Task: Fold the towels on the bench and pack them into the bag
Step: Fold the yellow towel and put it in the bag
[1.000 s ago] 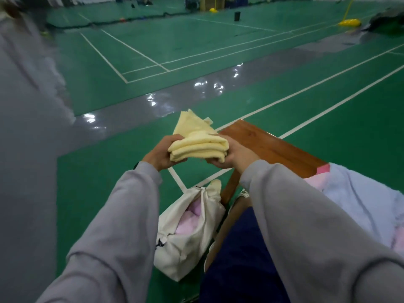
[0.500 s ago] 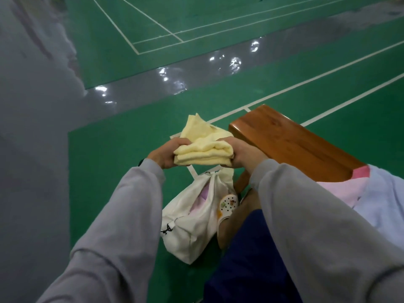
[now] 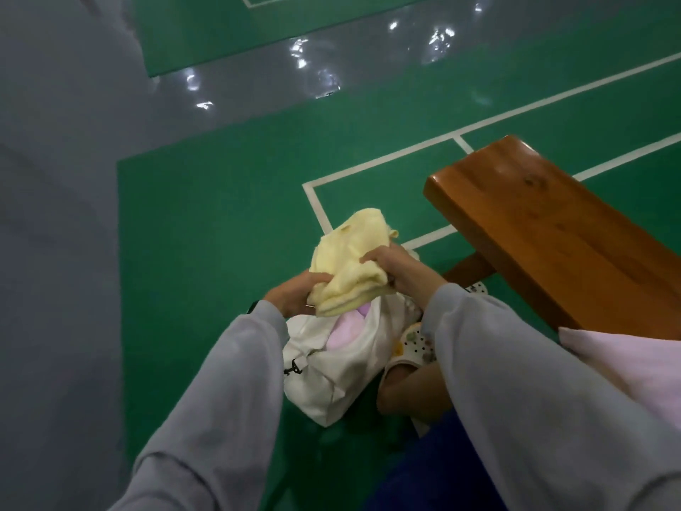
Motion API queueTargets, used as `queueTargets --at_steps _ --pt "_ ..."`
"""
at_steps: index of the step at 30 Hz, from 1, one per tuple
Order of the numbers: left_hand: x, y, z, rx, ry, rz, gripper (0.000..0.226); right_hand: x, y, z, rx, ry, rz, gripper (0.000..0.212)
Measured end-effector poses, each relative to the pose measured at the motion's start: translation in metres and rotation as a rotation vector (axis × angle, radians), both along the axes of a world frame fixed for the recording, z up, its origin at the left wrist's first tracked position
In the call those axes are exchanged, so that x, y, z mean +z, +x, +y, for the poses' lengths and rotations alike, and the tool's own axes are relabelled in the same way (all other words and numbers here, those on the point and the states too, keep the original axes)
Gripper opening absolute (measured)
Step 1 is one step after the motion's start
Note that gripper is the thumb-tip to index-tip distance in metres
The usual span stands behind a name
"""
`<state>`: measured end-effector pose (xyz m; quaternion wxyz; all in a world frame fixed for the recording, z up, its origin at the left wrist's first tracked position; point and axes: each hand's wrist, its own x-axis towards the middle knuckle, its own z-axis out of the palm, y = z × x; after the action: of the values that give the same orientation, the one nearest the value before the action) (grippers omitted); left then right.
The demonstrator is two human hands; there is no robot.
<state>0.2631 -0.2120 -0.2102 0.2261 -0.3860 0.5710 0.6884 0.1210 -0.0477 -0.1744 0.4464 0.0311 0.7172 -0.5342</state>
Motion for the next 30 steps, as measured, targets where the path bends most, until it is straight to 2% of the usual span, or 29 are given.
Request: queueTargets --at_steps 2,5,10,15,18,20,24,27,30 --pt "-0.025 0.002 -0.003 0.003 -0.048 -0.062 0.054 -0.016 -0.001 -0.006 0.008 0.032 0.033 0.058" --pt "-0.076 0.002 -0.010 -0.040 -0.126 -0.182 0.041 -0.045 -0.007 -0.017 0.041 0.074 0.057 0.062" --pt "-0.152 0.011 -0.007 -0.318 -0.292 -0.382 0.020 -0.109 -0.007 -0.030 0.103 0.178 0.086 0.082" --pt "-0.204 0.020 0.014 -0.523 -0.350 -0.382 0.011 -0.166 0.011 -0.044 0.125 0.303 0.033 0.075" --pt "-0.217 0.028 0.034 -0.780 -0.569 -0.385 0.029 -0.191 0.027 -0.043 0.232 0.376 0.013 0.081" --pt "-0.220 0.031 0.041 -0.845 -0.703 -0.409 0.027 -0.200 0.033 -0.037 0.377 0.422 0.048 0.077" --pt "-0.223 0.035 0.045 -0.752 -0.872 -0.466 0.032 -0.220 0.036 -0.026 0.526 0.488 0.178 0.081" --pt "-0.223 0.054 0.038 -0.610 -0.944 -0.482 0.058 -0.214 0.034 -0.032 0.522 0.581 0.233 0.056" --pt "-0.214 0.077 0.016 -0.464 -1.003 -0.429 0.066 -0.205 0.036 -0.060 0.592 0.612 0.328 0.032"
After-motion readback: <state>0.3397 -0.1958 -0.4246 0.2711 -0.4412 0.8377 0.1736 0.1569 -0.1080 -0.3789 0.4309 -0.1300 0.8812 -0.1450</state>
